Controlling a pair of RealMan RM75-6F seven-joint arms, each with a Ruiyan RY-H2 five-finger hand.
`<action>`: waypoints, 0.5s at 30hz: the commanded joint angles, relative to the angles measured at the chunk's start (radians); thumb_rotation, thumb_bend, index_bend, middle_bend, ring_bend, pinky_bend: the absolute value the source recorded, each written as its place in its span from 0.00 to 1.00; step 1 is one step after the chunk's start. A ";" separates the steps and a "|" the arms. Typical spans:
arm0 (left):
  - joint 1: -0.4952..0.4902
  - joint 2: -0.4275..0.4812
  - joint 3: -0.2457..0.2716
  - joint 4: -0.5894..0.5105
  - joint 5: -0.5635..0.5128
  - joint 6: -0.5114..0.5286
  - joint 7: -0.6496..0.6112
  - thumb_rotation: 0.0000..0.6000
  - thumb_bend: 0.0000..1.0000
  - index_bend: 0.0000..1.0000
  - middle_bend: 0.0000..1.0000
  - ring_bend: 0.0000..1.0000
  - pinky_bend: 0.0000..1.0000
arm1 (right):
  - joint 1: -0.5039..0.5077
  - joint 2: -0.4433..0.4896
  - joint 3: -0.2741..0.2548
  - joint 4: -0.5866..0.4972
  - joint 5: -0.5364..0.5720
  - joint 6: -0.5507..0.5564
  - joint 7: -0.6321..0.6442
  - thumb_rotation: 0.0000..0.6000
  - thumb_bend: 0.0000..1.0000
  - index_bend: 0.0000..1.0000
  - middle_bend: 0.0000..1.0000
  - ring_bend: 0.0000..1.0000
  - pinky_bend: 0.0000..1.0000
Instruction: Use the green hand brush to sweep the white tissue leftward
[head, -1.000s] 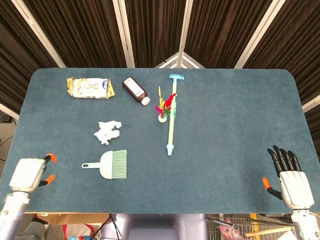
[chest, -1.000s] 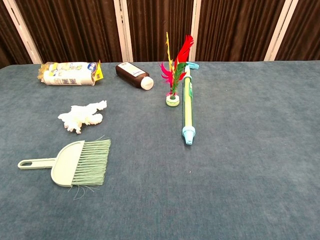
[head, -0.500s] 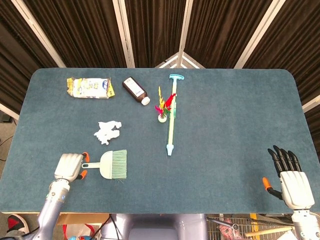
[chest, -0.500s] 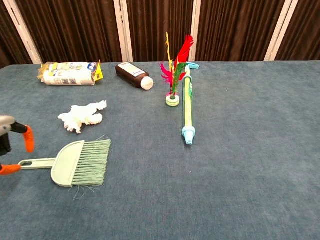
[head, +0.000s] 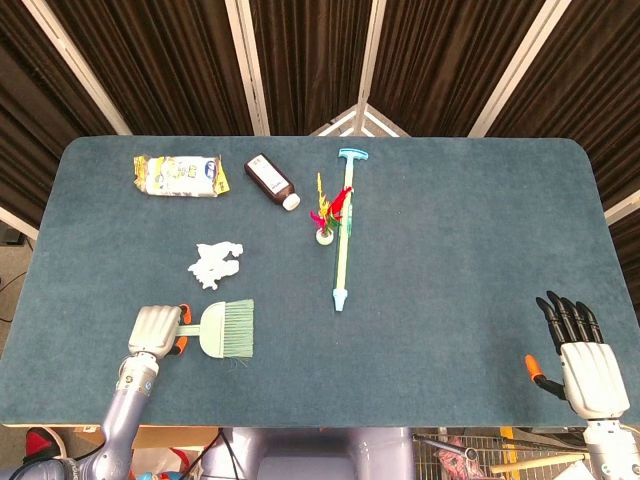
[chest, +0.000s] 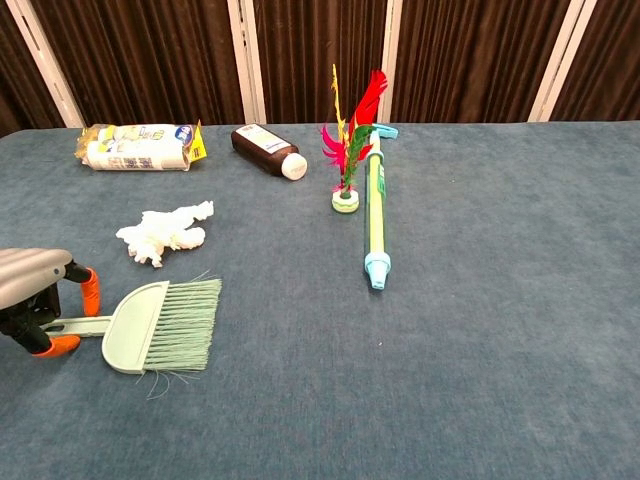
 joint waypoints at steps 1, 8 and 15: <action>-0.003 -0.006 0.008 0.007 -0.002 0.009 -0.003 1.00 0.66 0.66 1.00 1.00 1.00 | 0.000 -0.001 0.000 0.000 0.001 0.000 0.000 1.00 0.38 0.00 0.00 0.00 0.00; 0.004 0.034 -0.001 -0.031 0.091 0.073 -0.067 1.00 0.72 0.77 1.00 1.00 1.00 | 0.000 -0.001 0.001 -0.003 0.001 0.000 -0.001 1.00 0.38 0.00 0.00 0.00 0.00; -0.058 0.113 -0.101 -0.126 0.095 0.090 -0.042 1.00 0.72 0.78 1.00 1.00 1.00 | 0.002 -0.001 0.002 -0.005 0.006 -0.006 -0.002 1.00 0.38 0.00 0.00 0.00 0.00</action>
